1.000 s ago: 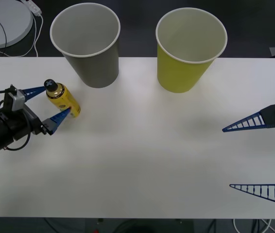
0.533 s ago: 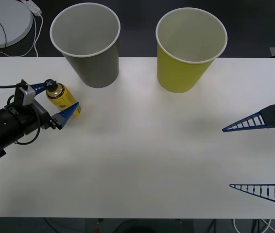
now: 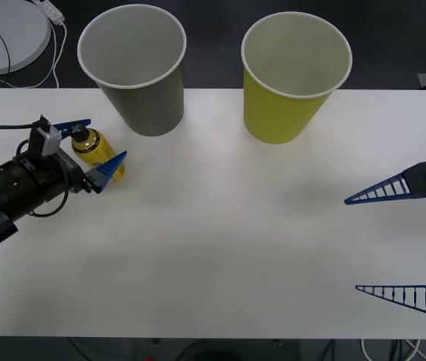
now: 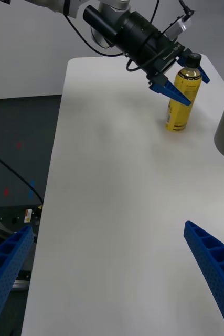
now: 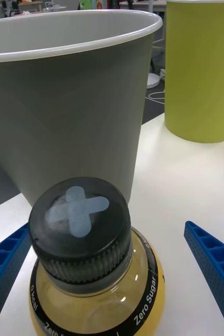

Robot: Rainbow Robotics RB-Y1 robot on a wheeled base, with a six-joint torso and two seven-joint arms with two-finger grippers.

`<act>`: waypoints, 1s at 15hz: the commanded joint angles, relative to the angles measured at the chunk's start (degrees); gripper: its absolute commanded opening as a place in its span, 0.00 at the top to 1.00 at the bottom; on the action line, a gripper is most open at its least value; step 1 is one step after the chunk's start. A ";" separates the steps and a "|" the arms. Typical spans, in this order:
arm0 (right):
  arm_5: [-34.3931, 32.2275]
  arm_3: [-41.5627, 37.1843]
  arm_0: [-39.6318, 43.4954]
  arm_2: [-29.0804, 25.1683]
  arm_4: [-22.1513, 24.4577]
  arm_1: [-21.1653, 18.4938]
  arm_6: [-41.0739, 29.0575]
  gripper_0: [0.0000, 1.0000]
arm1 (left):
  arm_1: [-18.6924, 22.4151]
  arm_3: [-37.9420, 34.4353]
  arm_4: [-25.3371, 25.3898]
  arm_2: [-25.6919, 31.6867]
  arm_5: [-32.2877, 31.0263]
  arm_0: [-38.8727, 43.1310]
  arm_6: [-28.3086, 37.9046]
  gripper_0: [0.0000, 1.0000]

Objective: Put the can into the green bin and the plastic bottle into the gray bin

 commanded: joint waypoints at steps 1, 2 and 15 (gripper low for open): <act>0.00 0.00 0.00 0.00 0.00 0.00 0.00 0.00 | 0.03 0.00 -0.01 0.00 0.00 0.00 0.02 0.00; 0.00 0.00 0.00 0.00 0.00 0.00 0.00 0.00 | -0.06 0.00 -0.01 0.00 0.00 0.00 0.20 0.00; 0.00 0.00 0.00 0.00 0.00 0.00 0.00 0.00 | 0.03 0.09 -0.80 0.00 0.44 0.09 0.64 1.00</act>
